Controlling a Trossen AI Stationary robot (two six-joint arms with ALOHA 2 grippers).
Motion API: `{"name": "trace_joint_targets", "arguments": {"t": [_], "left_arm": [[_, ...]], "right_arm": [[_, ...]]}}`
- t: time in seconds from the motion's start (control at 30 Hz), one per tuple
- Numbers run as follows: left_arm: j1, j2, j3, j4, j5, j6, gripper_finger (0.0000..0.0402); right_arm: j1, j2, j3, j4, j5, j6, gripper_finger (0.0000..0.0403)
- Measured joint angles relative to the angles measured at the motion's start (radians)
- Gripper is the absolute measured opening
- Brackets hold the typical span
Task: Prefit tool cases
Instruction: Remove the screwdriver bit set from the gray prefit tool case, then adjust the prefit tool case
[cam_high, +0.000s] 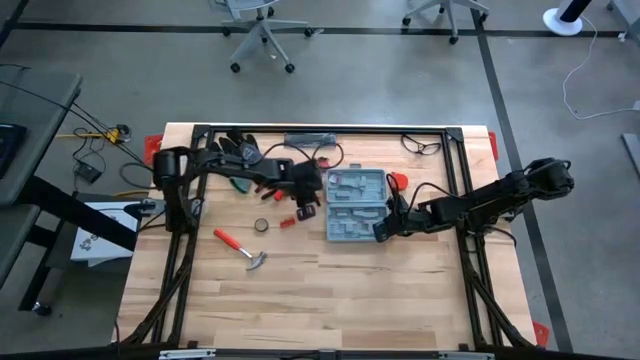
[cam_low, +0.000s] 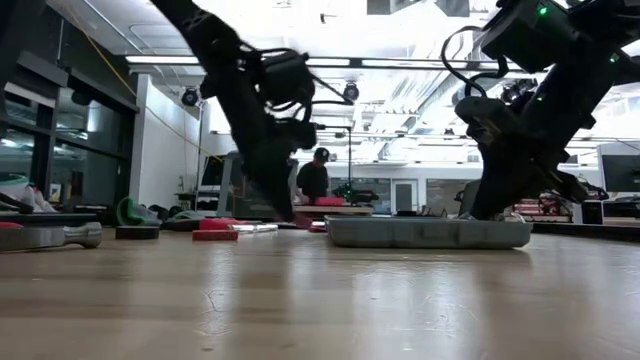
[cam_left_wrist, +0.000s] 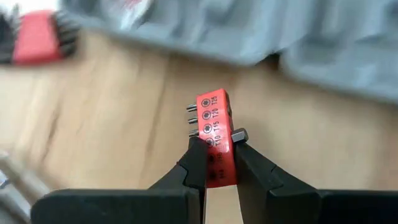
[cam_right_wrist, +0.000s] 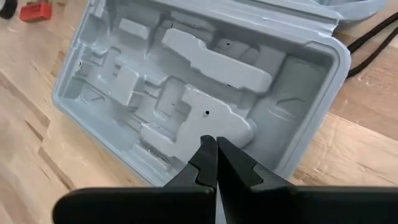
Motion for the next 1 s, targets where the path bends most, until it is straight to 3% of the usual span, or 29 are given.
{"name": "trace_joint_targets", "arguments": {"t": [0.23,0.47,0.7,0.9,1.0], "left_arm": [[0.017,0.044,-0.034,0.098,-0.066,0.022,0.0045],[0.039,0.065,-0.031,0.104,-0.063,0.016,0.0152],[0.071,0.023,-0.035,0.034,0.081,-0.042,0.0209],[0.079,-0.058,-0.035,0.023,0.229,-0.175,0.0210],[0.052,-0.098,-0.035,0.025,0.218,-0.258,0.0197]], "right_arm": [[-0.001,0.000,0.000,0.005,0.000,0.029,0.0000],[-0.001,0.000,0.000,0.016,0.016,0.077,0.0000],[-0.002,0.000,0.000,0.024,0.041,0.058,0.0000],[-0.015,0.000,0.000,0.062,0.008,-0.066,0.0000],[-0.028,0.000,0.001,0.096,-0.058,-0.173,0.0000]]}}
